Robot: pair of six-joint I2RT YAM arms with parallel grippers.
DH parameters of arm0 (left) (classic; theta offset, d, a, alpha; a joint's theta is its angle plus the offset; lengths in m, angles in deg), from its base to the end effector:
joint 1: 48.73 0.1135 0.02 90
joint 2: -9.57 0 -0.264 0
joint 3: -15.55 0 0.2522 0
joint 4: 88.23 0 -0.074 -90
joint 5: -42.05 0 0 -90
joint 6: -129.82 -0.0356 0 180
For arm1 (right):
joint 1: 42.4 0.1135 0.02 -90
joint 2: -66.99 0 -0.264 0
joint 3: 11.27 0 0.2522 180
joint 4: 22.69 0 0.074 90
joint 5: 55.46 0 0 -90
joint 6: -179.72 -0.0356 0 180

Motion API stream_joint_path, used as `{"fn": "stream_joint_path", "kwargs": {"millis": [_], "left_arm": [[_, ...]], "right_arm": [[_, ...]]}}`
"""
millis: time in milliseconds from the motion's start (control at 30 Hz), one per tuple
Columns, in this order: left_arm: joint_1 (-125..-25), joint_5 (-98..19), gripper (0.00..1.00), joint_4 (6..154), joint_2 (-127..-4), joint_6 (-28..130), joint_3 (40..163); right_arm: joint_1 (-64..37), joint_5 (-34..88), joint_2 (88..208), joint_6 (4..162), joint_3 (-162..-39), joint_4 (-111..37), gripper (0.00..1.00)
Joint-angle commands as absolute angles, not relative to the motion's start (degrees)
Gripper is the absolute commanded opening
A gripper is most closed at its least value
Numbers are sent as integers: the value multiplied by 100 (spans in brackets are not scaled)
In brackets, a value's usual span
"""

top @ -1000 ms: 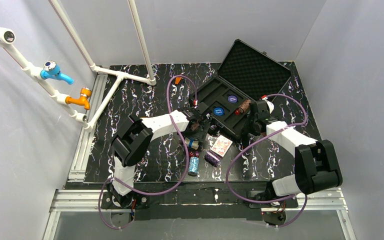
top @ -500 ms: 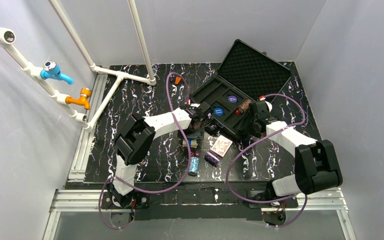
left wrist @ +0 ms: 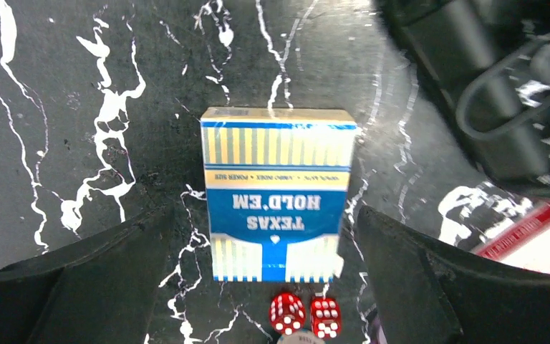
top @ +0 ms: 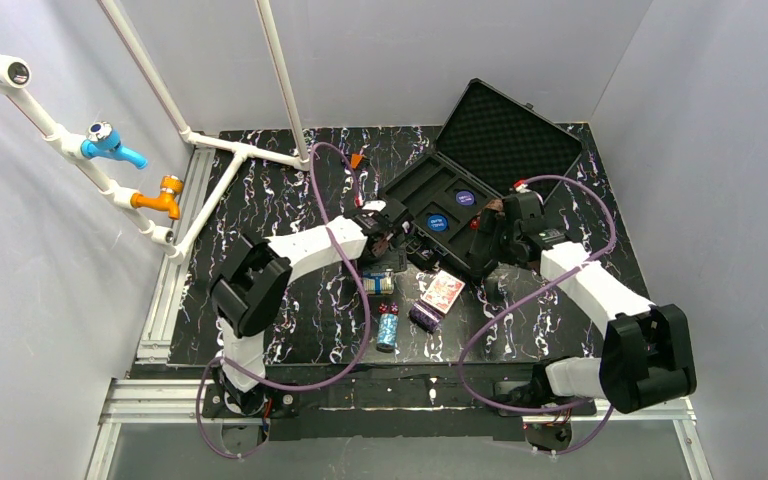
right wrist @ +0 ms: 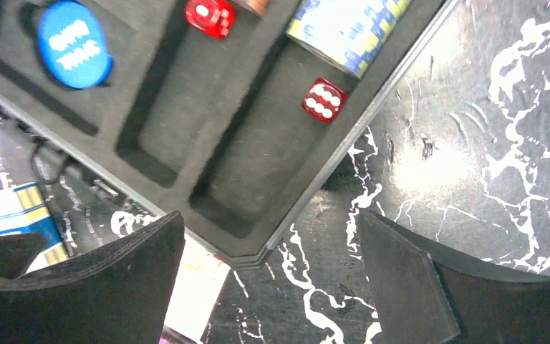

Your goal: Pack up texas hold em set

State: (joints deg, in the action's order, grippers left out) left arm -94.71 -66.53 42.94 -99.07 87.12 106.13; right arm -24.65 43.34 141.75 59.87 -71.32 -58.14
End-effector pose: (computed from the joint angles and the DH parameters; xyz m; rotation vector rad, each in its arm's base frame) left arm 0.2767 -0.2700 0.1864 -0.1183 2.6304 -0.0956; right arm 0.2536 0.0754 0.2203 0.3248 2.4192 0.1850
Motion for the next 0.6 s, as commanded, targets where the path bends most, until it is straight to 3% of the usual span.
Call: {"fn": "stream_joint_path", "kwargs": {"millis": [0,267,567], "left_arm": [[-9478,-6616,98,4440,-9077,8183,10625],[-9455,-7007,98,3683,-8212,6603,11104],[-8875,-7456,98,3396,-7823,5733,11415]], "right_arm": [[-2365,4193,13864,6318,-7650,-6058,98],[-1823,4088,14003,6583,-8438,-6356,98],[-490,4675,14596,6137,-8954,-6329,98]]}}
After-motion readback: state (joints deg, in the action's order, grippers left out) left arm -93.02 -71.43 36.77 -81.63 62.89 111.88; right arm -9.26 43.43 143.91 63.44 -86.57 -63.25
